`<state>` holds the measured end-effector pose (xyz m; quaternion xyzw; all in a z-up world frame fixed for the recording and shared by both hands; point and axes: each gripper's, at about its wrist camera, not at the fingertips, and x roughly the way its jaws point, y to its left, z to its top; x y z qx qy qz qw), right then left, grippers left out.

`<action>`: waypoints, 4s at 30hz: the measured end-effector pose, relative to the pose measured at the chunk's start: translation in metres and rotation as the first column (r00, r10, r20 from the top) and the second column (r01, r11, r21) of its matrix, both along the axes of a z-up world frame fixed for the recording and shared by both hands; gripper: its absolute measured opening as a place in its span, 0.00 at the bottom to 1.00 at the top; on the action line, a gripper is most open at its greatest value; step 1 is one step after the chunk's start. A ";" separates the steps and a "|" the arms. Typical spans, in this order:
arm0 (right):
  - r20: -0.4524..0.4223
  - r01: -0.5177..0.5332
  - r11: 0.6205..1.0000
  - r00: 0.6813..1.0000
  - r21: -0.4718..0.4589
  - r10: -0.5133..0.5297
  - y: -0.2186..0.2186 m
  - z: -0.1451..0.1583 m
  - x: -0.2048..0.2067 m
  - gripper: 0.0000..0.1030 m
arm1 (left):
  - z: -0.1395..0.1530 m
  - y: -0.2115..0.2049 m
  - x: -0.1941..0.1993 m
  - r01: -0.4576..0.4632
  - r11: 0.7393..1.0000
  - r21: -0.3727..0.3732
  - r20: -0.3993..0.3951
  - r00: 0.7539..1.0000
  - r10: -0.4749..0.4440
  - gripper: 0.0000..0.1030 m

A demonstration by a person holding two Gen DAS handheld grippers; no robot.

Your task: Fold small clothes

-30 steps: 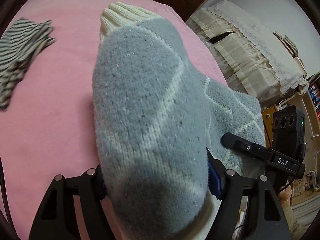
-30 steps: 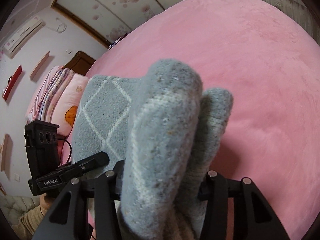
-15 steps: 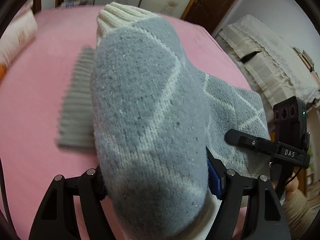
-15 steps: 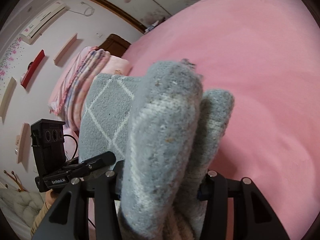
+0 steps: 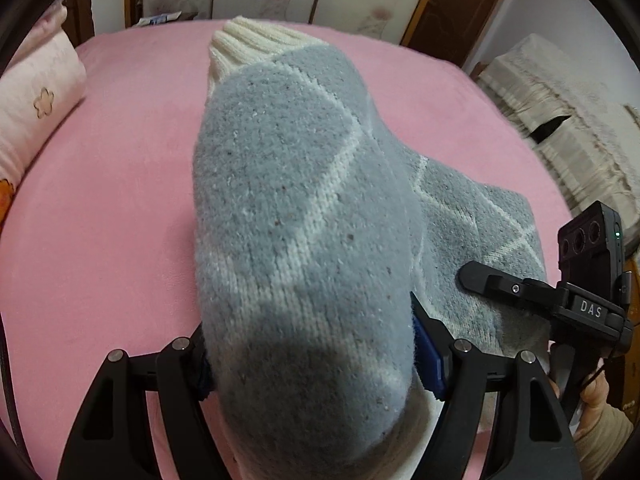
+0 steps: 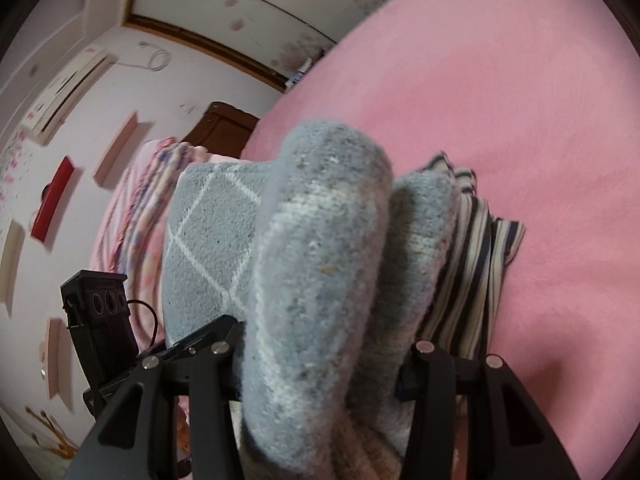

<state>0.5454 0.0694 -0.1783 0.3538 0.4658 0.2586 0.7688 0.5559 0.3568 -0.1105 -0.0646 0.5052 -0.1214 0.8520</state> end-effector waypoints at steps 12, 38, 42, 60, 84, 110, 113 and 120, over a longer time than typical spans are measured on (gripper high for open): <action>-0.027 0.002 0.999 1.000 0.041 0.000 -0.003 -0.048 0.021 0.48 | -0.060 0.027 0.019 -0.047 0.997 -0.069 0.032 0.998 0.049 0.84; 0.334 0.024 0.897 0.932 -0.441 0.139 0.006 0.057 -0.049 0.59 | 0.031 0.004 -0.074 -0.227 0.973 0.048 0.371 0.908 0.194 1.00; 0.358 -0.019 0.868 0.906 -0.496 0.225 0.032 0.062 -0.060 0.14 | 0.012 -0.021 -0.080 -0.202 0.973 0.108 0.334 0.930 0.156 1.00; 0.272 -0.072 0.843 0.929 -0.533 0.251 0.018 0.050 -0.091 0.00 | -0.011 -0.073 -0.109 -0.236 0.945 0.227 0.230 0.956 0.183 1.00; 0.371 0.106 0.838 0.921 -0.535 0.121 -0.155 0.217 -0.317 0.41 | 0.187 -0.272 -0.349 -0.149 0.984 0.098 0.358 0.928 0.104 1.00; 0.467 0.309 0.801 0.884 -0.513 -0.041 -0.233 0.201 -0.548 0.64 | 0.179 -0.348 -0.578 -0.170 0.985 0.003 0.336 0.928 0.160 1.00; 0.479 0.321 0.788 0.877 -0.525 -0.038 -0.232 0.204 -0.557 0.64 | 0.173 -0.348 -0.583 -0.158 0.987 0.004 0.310 0.939 0.149 1.00; 0.495 0.329 0.750 0.869 -0.574 -0.003 -0.226 0.205 -0.565 0.64 | 0.163 -0.350 -0.590 -0.152 0.988 0.010 0.287 0.947 0.143 1.00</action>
